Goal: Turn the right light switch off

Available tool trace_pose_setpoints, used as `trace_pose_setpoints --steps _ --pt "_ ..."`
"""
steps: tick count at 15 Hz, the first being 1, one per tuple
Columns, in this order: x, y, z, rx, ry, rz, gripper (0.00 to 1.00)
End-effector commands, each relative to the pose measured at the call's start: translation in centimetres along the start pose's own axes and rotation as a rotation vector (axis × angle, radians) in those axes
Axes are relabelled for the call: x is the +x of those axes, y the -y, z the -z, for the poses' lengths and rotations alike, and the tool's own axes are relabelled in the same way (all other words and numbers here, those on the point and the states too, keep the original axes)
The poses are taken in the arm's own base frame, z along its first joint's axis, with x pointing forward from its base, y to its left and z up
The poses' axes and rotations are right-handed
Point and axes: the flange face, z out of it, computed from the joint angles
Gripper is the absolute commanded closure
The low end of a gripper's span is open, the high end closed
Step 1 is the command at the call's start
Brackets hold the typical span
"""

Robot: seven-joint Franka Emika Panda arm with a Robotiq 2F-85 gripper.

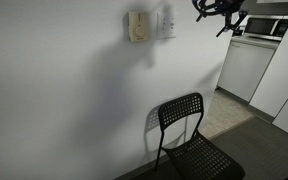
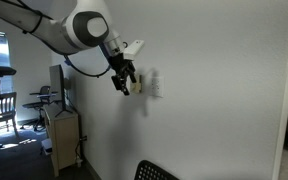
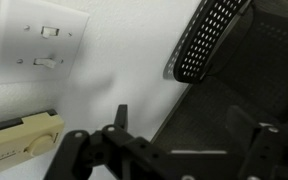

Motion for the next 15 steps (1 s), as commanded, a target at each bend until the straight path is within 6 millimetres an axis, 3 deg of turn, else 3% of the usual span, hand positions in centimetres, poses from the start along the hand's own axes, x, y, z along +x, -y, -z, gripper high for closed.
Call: trace_pose_setpoints --steps 1,2,6,10,15 --pt "-0.1 -0.2 -0.1 0.002 0.002 0.000 0.00" --pt "-0.1 -0.2 -0.1 0.002 0.003 0.001 0.00" --pt "-2.3 1.0 -3.5 0.102 0.014 -0.063 0.00" --pt "-3.3 -0.3 -5.5 0.074 0.017 -0.086 0.00" --pt "-2.6 -1.9 -7.0 -0.037 0.049 -0.099 0.00"
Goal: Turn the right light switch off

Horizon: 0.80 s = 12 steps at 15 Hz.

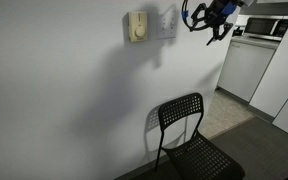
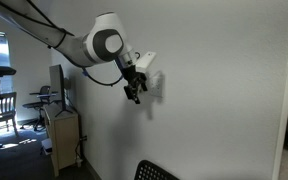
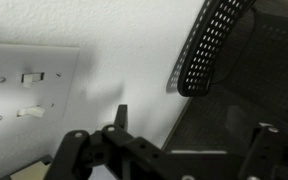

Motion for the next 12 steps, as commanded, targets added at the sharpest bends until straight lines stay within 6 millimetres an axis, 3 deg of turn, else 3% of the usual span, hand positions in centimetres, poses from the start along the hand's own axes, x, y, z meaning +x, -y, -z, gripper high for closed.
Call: trace_pose_setpoints --steps 1,6,7,12 --pt "0.0 -1.4 -1.2 -0.074 0.025 -0.018 0.00" --pt "-1.4 -2.1 -2.7 -0.149 0.079 -0.069 0.00" --pt "-1.7 -3.8 -3.5 -0.161 0.086 -0.080 0.00" --pt "-1.5 -7.5 -4.6 -0.207 0.077 -0.114 0.00"
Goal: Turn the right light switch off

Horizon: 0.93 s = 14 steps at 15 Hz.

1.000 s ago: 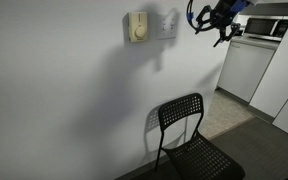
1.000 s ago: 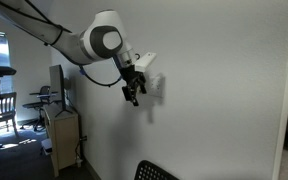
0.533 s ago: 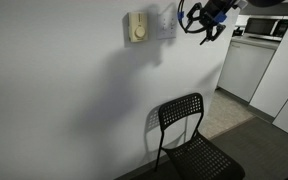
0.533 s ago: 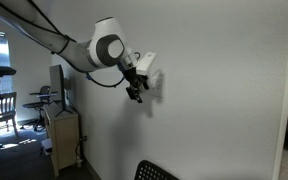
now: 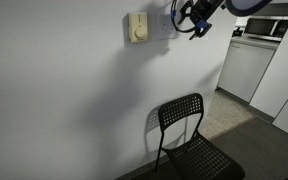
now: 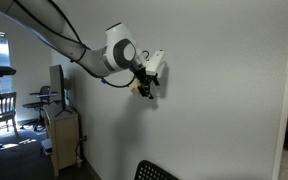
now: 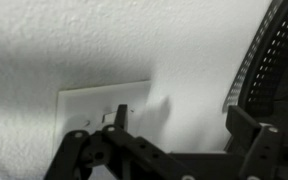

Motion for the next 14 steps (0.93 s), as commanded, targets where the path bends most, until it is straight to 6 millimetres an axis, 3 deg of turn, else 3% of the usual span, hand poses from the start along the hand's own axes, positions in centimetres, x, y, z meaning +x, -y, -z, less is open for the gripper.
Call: trace_pose_setpoints --steps 1,6,14 --pt "0.6 -2.5 -1.8 -0.039 -0.015 -0.017 0.00" --pt "1.1 -3.3 -2.5 -0.023 -0.024 -0.037 0.00" --pt "1.7 -1.1 -4.7 0.160 -0.082 -0.101 0.00"
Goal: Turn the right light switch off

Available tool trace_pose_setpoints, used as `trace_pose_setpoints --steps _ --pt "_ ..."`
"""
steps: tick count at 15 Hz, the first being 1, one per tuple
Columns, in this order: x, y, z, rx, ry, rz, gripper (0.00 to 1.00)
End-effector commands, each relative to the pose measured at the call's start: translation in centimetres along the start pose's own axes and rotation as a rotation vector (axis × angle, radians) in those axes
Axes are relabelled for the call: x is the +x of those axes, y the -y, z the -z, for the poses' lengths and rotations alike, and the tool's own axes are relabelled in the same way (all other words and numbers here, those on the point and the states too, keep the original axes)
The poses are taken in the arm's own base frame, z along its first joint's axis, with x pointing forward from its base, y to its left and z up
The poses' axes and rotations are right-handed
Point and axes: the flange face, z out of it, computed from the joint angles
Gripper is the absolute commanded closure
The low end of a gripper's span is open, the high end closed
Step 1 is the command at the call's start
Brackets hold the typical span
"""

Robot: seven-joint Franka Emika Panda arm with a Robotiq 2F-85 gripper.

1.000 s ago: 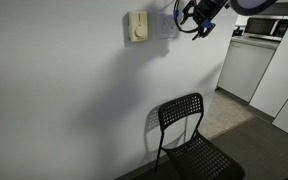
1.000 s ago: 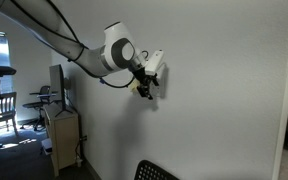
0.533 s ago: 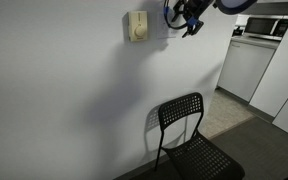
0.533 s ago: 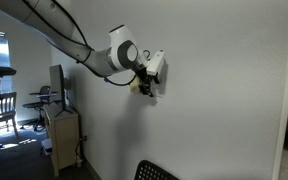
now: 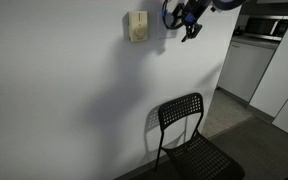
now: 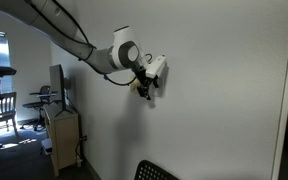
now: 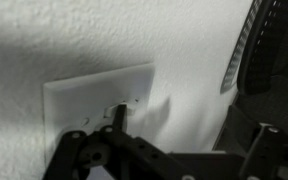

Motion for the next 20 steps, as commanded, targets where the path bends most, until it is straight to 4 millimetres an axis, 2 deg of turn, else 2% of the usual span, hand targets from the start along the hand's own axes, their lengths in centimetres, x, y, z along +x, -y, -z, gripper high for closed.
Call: trace_pose_setpoints --steps 1,5,7,10,14,20 --pt "-0.3 1.1 -2.2 0.074 -0.037 -0.024 0.00" --pt "-0.5 1.3 -0.3 0.100 -0.045 -0.049 0.00" --pt "-0.4 2.0 1.9 0.170 -0.010 -0.026 0.00" --pt "-0.2 3.4 3.4 0.336 0.008 0.010 0.00" --pt "-0.1 4.3 4.1 0.484 0.014 0.039 0.00" --pt "0.0 5.1 4.3 0.588 0.011 0.043 0.00"
